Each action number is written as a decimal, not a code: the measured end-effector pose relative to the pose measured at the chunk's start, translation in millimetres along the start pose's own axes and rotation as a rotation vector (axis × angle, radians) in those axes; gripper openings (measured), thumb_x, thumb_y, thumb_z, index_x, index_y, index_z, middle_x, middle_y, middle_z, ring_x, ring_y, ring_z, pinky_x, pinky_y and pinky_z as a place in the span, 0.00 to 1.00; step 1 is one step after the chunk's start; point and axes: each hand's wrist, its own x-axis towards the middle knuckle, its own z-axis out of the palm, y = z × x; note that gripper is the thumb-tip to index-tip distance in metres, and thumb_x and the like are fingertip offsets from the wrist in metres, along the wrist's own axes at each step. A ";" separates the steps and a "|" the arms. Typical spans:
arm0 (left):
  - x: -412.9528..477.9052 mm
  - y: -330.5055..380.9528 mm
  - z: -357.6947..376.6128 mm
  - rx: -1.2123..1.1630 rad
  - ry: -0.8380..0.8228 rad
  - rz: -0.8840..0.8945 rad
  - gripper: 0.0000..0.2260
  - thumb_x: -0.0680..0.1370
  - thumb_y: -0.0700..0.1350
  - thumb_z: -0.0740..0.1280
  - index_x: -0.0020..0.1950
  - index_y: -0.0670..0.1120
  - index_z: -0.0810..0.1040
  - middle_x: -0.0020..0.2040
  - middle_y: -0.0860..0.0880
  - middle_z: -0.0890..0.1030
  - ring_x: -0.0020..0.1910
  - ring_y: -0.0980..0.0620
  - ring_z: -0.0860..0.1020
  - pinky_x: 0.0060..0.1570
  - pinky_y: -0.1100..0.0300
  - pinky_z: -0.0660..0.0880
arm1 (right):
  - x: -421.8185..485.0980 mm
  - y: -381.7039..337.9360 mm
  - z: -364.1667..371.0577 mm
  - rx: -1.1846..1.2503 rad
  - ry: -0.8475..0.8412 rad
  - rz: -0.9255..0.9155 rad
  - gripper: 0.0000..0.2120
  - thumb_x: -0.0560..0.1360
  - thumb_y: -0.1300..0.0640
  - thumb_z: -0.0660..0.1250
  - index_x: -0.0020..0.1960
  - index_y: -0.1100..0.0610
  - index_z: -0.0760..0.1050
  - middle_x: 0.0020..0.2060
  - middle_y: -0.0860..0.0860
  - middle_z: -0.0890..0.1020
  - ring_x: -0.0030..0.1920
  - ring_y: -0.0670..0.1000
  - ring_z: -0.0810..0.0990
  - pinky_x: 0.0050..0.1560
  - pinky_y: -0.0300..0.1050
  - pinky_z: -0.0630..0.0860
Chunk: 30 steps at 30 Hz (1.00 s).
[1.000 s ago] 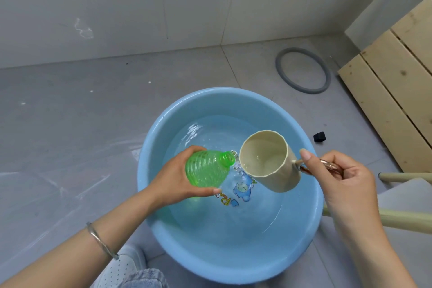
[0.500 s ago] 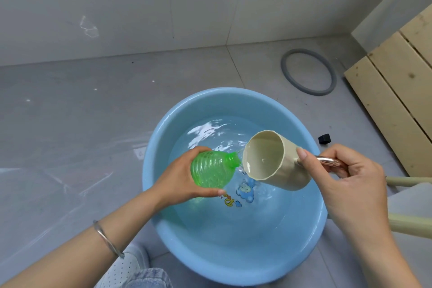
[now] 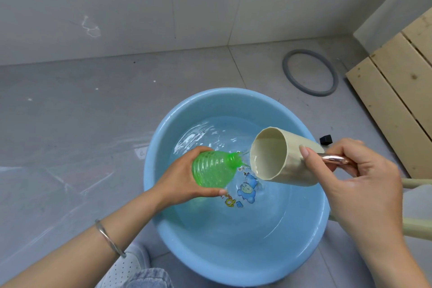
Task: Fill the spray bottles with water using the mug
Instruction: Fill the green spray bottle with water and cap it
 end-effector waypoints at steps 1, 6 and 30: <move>-0.4 -0.5 0.1 0.001 0.000 -0.001 0.39 0.53 0.71 0.76 0.61 0.63 0.70 0.59 0.67 0.75 0.61 0.65 0.73 0.63 0.64 0.69 | 0.2 -1.0 0.0 -0.015 0.002 -0.015 0.16 0.68 0.51 0.73 0.30 0.56 0.70 0.33 0.51 0.74 0.34 0.52 0.72 0.37 0.41 0.70; -0.4 -0.1 0.2 0.019 -0.004 -0.001 0.37 0.54 0.71 0.76 0.59 0.66 0.68 0.58 0.68 0.75 0.60 0.65 0.73 0.63 0.63 0.70 | 1.4 -6.2 -1.3 -0.089 0.019 -0.074 0.15 0.69 0.51 0.71 0.30 0.56 0.69 0.31 0.51 0.72 0.34 0.52 0.70 0.37 0.48 0.68; -1.3 1.5 -0.6 0.012 0.001 -0.018 0.39 0.53 0.71 0.75 0.62 0.63 0.69 0.59 0.67 0.75 0.61 0.64 0.73 0.63 0.64 0.69 | 1.3 -13.2 6.0 -0.323 0.053 -0.458 0.16 0.70 0.56 0.72 0.29 0.60 0.69 0.26 0.52 0.69 0.33 0.50 0.61 0.43 0.42 0.59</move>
